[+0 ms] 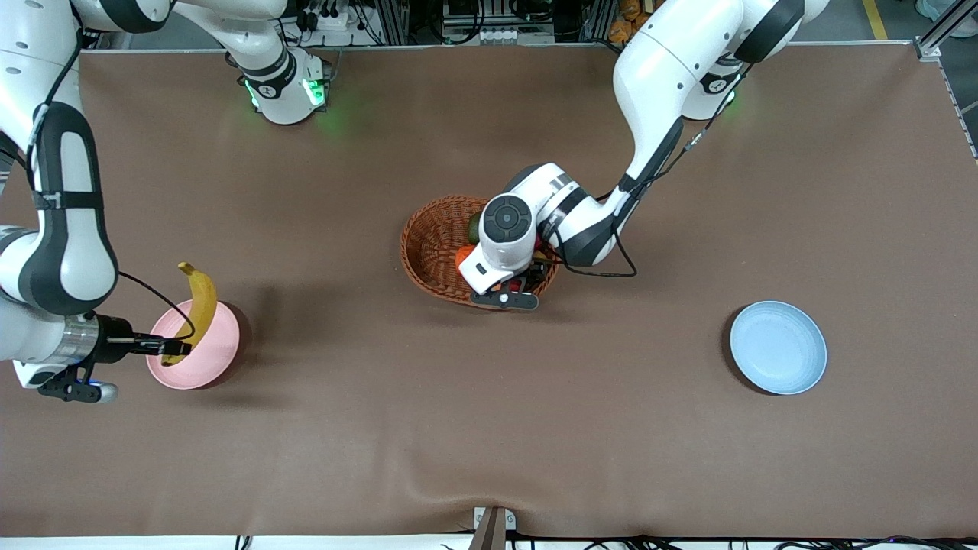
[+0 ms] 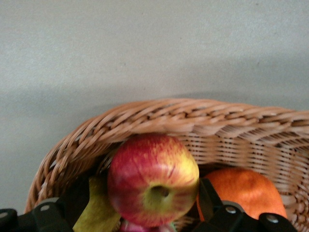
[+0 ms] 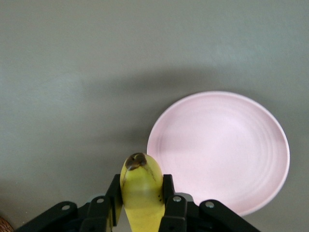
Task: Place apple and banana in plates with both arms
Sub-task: 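Lower the banana onto the pink plate while the left gripper grasps the apple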
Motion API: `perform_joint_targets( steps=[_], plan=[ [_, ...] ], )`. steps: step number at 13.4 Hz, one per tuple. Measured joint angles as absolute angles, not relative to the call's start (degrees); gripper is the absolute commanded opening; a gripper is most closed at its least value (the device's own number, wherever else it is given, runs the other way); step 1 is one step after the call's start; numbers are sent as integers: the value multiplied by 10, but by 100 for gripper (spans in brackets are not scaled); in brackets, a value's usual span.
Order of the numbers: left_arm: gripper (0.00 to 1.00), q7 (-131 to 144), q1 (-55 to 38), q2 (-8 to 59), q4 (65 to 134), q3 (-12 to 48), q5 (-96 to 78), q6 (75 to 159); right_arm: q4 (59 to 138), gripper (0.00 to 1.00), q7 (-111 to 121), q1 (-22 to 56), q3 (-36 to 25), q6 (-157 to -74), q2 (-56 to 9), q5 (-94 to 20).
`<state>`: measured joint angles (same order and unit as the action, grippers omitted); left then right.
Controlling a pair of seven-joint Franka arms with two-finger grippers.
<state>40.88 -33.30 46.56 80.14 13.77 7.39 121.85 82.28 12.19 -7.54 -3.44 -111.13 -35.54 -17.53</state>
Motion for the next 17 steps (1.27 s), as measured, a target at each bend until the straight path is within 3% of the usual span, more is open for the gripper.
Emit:
perform_joint_targets(
  steps=[3, 4, 5, 6, 10, 11, 12, 13, 17],
  plan=[
    [100, 409, -333, 475, 801, 137, 74, 1238, 822, 8, 258, -114, -35, -1125, -382, -273],
    [85, 409, -333, 476, 801, 137, 74, 1239, 822, 9, 292, -125, -35, -1126, -392, -300],
    [34, 409, -333, 476, 801, 137, 74, 1240, 822, 11, 315, -133, -35, -1126, -400, -317],
    [0, 409, -334, 476, 801, 137, 74, 1240, 822, 11, 329, -138, -35, -1127, -406, -329],
    [0, 437, -336, 475, 794, 138, 74, 1241, 821, 14, 371, -147, -34, -1149, -428, -357],
    [0, 440, -336, 472, 790, 138, 74, 1242, 821, 23, 378, -149, -34, -1154, -434, -359],
    [0, 441, -335, 466, 784, 138, 74, 1242, 821, 69, 380, -151, -34, -1156, -439, -361],
    [0, 441, -334, 456, 780, 138, 74, 1242, 821, 100, 383, -153, -34, -1157, -441, -363],
    [0, 443, -280, 378, 760, 135, 53, 1208, 816, 100, 387, -155, -33, -1156, -441, -366]
  ],
)
